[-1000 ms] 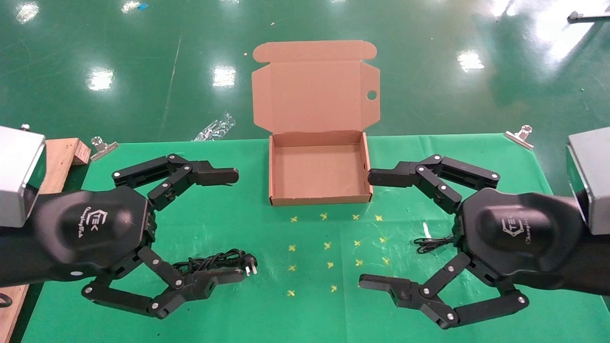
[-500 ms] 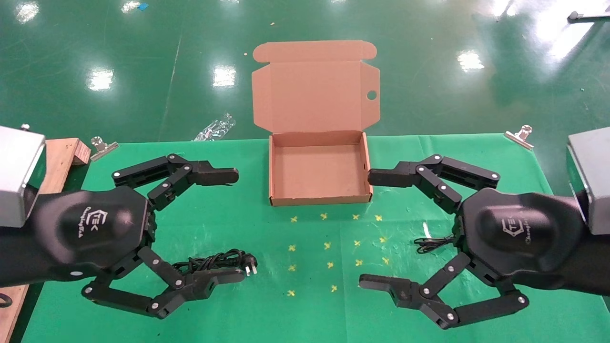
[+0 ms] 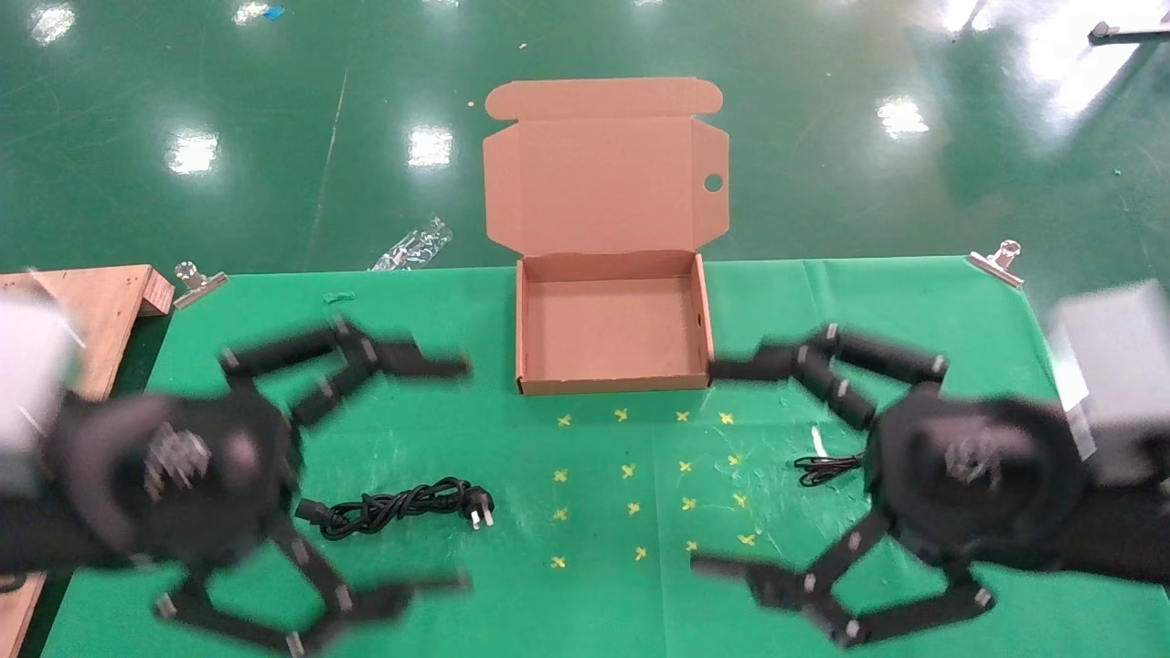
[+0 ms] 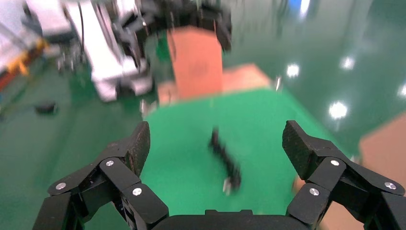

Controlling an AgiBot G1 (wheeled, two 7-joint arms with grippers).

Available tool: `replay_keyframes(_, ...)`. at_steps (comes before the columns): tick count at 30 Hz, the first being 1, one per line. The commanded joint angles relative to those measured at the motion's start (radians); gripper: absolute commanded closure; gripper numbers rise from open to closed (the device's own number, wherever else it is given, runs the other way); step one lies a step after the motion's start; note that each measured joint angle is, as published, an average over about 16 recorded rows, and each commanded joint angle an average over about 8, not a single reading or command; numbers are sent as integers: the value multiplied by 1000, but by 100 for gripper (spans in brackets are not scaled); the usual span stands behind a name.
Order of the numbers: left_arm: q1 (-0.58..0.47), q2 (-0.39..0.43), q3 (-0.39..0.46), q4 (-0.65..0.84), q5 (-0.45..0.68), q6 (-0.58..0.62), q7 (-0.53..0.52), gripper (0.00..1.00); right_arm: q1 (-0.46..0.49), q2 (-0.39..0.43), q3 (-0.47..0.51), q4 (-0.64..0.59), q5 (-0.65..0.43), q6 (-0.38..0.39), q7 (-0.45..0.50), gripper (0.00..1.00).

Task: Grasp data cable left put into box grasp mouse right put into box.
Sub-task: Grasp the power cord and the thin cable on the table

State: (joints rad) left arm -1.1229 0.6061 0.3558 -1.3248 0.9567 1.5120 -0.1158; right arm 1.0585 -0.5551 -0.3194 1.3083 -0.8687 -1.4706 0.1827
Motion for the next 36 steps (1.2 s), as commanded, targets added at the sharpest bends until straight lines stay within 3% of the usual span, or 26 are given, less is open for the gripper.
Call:
replay_keyframes(1, -15, -7, 22, -17, 67, 13, 27, 0, -5, 21, -14, 11, -53, 7, -4, 0)
replay_keyframes(8, -82, 47, 152, -25, 422, -35, 75, 0, -41, 70, -36, 22, -148, 51, 15, 0)
replay_keyframes(19, -119, 201, 294, -13, 838, -164, -115, 0, -71, 102, -22, 32, -149, 84, 15, 0)
replay_keyframes(27, -138, 273, 343, 23, 1006, -210, -203, 0, -82, 107, -19, 36, -147, 94, 17, 0)
replay_keyframes(36, -154, 328, 366, 101, 1077, -239, -227, 0, -83, 115, -20, 37, -152, 92, 18, 0)
